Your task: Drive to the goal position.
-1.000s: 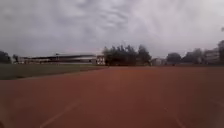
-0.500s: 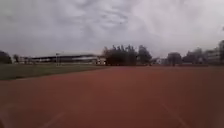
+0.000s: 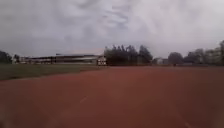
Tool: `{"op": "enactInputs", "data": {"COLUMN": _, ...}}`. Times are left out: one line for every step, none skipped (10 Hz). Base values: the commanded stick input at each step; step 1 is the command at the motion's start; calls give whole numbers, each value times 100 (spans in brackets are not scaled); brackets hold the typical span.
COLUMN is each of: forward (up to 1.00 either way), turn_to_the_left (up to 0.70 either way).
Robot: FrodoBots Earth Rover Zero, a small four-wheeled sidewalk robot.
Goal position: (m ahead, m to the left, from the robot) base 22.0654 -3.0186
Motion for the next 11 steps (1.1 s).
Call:
{"op": "enactInputs", "data": {"forward": 50, "turn_to_the_left": 0}}
{"op": "enactInputs", "data": {"forward": 50, "turn_to_the_left": 0}}
{"op": "enactInputs", "data": {"forward": 50, "turn_to_the_left": 0}}
{"op": "enactInputs", "data": {"forward": 50, "turn_to_the_left": 0}}
{"op": "enactInputs", "data": {"forward": 50, "turn_to_the_left": 0}}
{"op": "enactInputs", "data": {"forward": 50, "turn_to_the_left": 0}}
{"op": "enactInputs", "data": {"forward": 50, "turn_to_the_left": 0}}
{"op": "enactInputs", "data": {"forward": 50, "turn_to_the_left": 0}}
{"op": "enactInputs", "data": {"forward": 50, "turn_to_the_left": 0}}
{"op": "enactInputs", "data": {"forward": 50, "turn_to_the_left": 0}}
{"op": "enactInputs", "data": {"forward": 50, "turn_to_the_left": 0}}
